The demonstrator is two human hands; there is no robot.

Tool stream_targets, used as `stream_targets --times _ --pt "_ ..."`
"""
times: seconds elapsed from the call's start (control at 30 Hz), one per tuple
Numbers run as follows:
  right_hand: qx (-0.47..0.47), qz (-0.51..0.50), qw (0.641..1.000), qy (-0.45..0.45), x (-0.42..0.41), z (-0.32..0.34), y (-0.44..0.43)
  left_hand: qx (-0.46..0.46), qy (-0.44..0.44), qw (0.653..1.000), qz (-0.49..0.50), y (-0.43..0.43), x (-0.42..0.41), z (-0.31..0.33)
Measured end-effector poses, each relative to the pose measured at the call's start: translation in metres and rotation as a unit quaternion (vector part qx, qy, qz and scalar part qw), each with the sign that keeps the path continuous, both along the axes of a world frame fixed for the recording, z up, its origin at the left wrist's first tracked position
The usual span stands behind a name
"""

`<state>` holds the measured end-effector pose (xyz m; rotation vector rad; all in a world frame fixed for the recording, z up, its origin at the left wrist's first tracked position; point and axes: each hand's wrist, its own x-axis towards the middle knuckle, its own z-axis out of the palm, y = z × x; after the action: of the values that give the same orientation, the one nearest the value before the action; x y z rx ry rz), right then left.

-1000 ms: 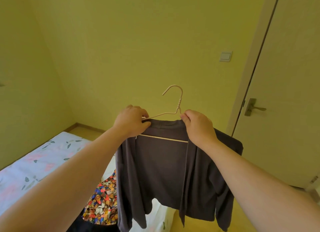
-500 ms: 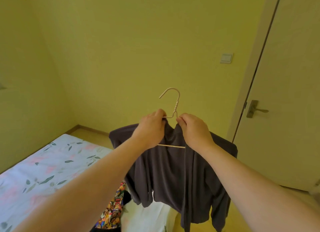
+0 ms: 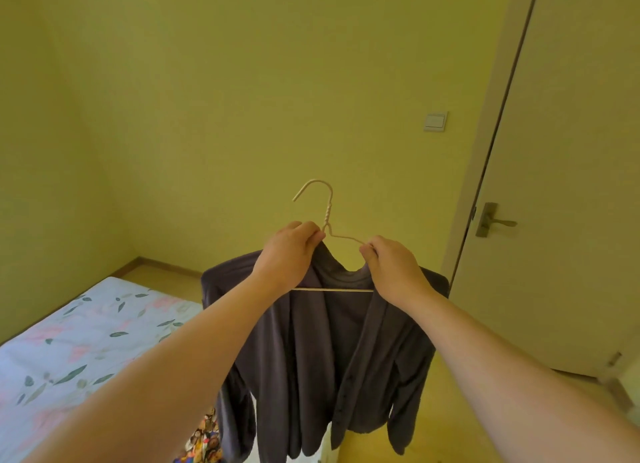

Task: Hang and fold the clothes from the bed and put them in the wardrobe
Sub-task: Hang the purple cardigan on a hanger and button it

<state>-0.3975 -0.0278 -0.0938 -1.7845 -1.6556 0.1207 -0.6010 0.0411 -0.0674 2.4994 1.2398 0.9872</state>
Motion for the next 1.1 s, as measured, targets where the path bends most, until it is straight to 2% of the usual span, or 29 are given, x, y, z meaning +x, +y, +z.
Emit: stream_targets --times 0.2,0.33,0.47,0.63,0.97,1.1 --pt "0.006 0.007 0.997 -0.070 -0.008 0.007 0.003 -0.012 -0.021 0.999 -0.027 -0.005 0.012 -0.004" --pt "0.016 0.003 0.999 -0.030 -0.010 0.012 0.001 -0.010 -0.038 0.999 -0.038 0.000 0.011 -0.007" --pt "0.009 -0.062 0.998 0.003 0.004 0.014 0.000 -0.030 0.010 0.999 -0.008 0.016 -0.013 -0.021" --pt "-0.002 -0.075 0.997 -0.002 0.003 0.010 -0.003 -0.059 0.061 0.996 0.031 0.027 -0.022 -0.031" --pt "0.010 -0.062 0.997 -0.036 0.001 0.019 -0.008 -0.053 0.081 0.995 -0.026 0.027 -0.006 -0.025" --pt "-0.015 -0.066 0.997 -0.027 0.002 0.020 -0.015 -0.068 0.099 0.992 -0.044 0.032 0.007 -0.021"
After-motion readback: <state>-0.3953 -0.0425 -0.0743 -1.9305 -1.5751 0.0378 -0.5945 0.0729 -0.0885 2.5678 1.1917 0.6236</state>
